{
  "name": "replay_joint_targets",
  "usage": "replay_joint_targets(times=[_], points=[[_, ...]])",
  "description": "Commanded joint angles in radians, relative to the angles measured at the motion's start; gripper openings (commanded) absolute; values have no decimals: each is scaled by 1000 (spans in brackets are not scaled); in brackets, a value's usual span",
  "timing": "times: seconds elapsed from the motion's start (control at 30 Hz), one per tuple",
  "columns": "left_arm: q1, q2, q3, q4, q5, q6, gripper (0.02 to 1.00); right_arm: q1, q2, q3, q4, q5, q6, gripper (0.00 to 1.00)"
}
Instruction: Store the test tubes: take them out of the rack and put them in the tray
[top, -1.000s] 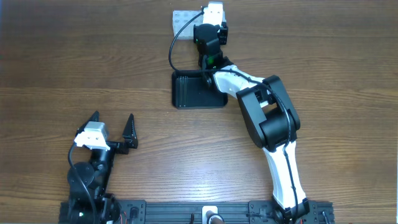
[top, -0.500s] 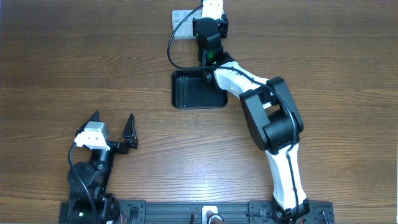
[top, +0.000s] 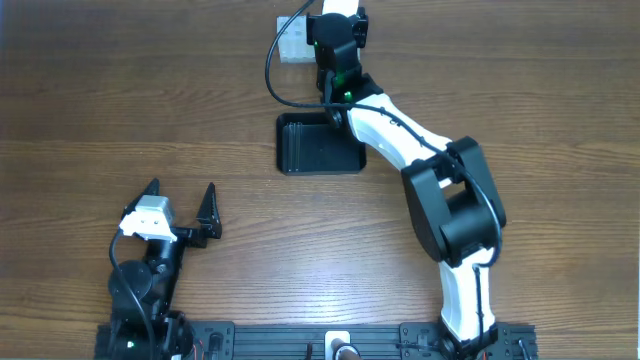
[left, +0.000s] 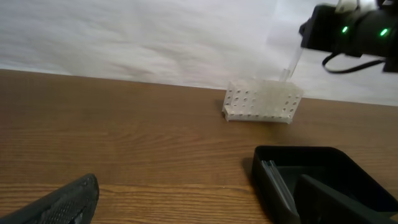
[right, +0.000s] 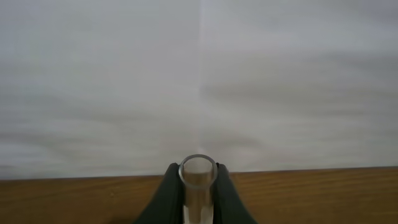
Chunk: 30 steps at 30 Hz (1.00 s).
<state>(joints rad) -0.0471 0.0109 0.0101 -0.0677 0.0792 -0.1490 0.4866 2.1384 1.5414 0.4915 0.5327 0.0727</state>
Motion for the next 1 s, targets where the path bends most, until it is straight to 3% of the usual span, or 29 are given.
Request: replay_joint_targets(times=[0.03,0.17,0.4,0.57,0.83,1.0], points=[[4,-8,-4,-3,9,14,998,13,-97,28,-55,-1,23,12],[4,-8,-4,-4,9,14,998,13,-160,28,-233,0,126,9],[4,-8,-4,-3,9,14,998,23,-243,28,-606,0,435,16],[4,-8,-4,-3,9,14,998,44,-255,28,-777,-5,548,14],[4,-8,-4,-4,9,14,998,48,-255,27,-914,-190,636,14],[4,-8,-4,-4,9,14,998,48,-253,27,-991,-257,721,14]])
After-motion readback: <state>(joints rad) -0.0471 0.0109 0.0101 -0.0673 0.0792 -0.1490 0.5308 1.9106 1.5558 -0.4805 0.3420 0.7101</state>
